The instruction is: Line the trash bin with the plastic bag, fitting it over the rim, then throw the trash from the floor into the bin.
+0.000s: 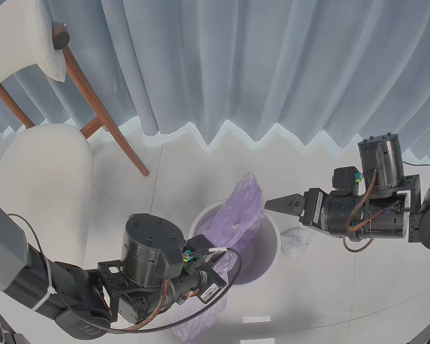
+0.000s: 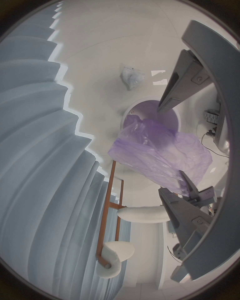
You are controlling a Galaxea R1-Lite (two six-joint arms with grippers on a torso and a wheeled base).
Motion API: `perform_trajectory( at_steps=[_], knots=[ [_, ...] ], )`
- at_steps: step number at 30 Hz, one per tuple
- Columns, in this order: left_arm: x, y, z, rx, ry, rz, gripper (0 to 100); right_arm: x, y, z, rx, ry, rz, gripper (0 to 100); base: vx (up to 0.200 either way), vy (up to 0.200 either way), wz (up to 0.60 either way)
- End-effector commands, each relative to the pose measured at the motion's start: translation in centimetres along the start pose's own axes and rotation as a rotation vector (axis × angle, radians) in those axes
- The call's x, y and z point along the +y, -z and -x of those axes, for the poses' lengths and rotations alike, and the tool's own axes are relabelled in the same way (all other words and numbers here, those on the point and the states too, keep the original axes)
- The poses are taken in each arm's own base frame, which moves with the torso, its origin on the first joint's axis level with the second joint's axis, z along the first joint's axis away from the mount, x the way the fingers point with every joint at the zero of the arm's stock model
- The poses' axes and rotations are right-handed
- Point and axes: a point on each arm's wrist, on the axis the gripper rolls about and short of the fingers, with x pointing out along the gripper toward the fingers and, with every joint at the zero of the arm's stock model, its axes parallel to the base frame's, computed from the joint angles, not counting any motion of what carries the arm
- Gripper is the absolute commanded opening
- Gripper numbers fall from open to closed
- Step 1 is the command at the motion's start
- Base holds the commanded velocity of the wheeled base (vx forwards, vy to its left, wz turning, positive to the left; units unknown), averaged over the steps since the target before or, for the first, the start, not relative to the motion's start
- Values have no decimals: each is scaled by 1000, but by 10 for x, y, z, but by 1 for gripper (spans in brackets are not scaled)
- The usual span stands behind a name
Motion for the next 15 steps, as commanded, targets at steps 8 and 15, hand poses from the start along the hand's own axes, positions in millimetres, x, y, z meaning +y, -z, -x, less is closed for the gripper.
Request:
perform_trajectory(
  at_steps=[8,15],
  knots=[
    [-9,0,-2,1,23,-10,0,6,-10,-64,16,77,60,100,0,0,0],
    [-9,0,-2,5,8,-2,0,-2,-1,-78,50,132,93,100,0,0,0]
  ],
)
